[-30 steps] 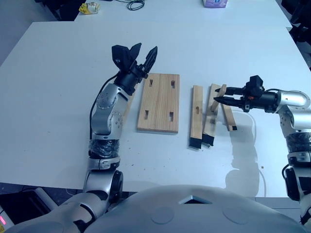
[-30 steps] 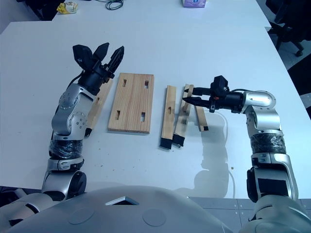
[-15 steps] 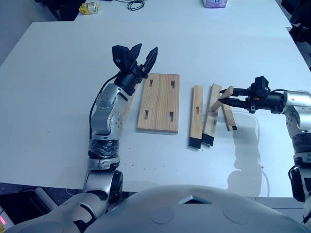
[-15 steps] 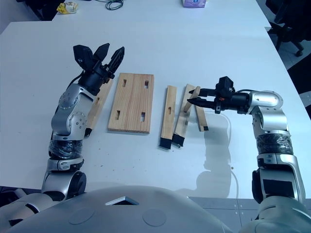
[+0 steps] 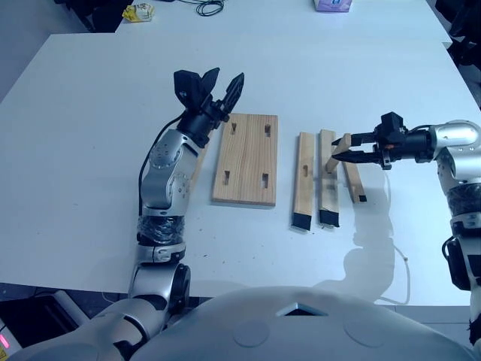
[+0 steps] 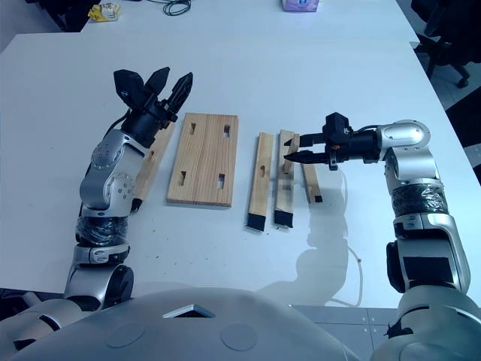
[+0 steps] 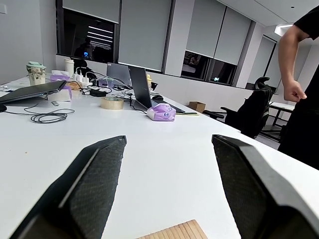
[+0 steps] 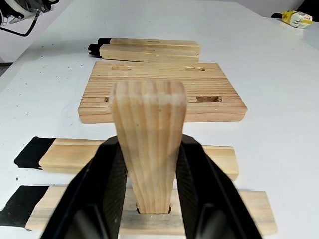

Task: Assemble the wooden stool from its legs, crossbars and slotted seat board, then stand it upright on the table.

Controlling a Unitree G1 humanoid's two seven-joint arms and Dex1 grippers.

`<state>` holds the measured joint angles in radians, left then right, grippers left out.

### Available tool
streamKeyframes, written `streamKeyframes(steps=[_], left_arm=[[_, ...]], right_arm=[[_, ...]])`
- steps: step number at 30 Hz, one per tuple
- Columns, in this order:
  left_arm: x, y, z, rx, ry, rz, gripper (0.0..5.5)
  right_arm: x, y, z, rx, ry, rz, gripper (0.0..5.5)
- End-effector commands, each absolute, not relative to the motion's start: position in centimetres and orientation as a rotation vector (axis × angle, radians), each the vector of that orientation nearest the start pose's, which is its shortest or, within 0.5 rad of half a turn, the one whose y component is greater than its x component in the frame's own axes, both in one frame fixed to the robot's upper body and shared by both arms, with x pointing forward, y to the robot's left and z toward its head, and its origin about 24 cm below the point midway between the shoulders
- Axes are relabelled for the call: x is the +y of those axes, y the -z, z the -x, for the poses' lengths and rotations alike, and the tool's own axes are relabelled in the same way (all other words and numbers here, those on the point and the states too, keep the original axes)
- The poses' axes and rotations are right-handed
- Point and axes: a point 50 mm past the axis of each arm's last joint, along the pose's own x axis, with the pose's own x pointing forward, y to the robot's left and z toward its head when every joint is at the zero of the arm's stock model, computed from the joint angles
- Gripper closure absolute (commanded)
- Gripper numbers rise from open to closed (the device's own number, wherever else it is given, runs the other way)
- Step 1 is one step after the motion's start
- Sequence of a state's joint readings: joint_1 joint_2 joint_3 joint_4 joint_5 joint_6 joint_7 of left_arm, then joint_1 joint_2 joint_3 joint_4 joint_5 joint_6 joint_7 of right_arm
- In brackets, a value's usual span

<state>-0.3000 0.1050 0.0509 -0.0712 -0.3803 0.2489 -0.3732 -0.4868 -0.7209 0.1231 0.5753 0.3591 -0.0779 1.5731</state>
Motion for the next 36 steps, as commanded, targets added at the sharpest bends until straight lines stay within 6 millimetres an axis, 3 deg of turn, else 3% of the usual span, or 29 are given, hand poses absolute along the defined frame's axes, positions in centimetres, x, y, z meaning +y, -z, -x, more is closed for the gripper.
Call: streamKeyframes(steps=[1, 5, 15, 22, 28, 32, 36], left_arm=[[13.5, -12.3, -29.9, -0.161, 0.496, 0.246, 2.31], [13.6, -12.3, -29.9, -0.157, 0.498, 0.242, 2.31], [14.3, -11.8, -30.0, -0.147, 0.469, 0.234, 2.31], [14.5, -11.6, -29.6, -0.146, 0.465, 0.240, 2.31], [14.3, -11.3, -29.2, -0.141, 0.489, 0.241, 2.31], [14.2, -11.3, -29.0, -0.135, 0.509, 0.237, 2.31], [13.9, -11.2, -28.9, -0.129, 0.539, 0.240, 2.31]], right_arm=[[-25.8, -6.9, -27.4, 0.452, -1.394, 0.272, 4.18], [-25.7, -7.1, -27.6, 0.405, -1.333, 0.271, 4.18], [-25.8, -8.3, -27.6, 0.382, -1.261, 0.222, 2.48], [-26.0, -10.0, -26.6, 0.356, -1.247, 0.214, 2.44], [-25.8, -13.6, -26.7, 0.217, -1.204, 0.220, 2.44], [-25.0, -16.3, -26.6, 0.103, -1.213, 0.202, 2.44], [-23.3, -17.4, -26.5, 0.020, -1.238, 0.162, 2.44]])
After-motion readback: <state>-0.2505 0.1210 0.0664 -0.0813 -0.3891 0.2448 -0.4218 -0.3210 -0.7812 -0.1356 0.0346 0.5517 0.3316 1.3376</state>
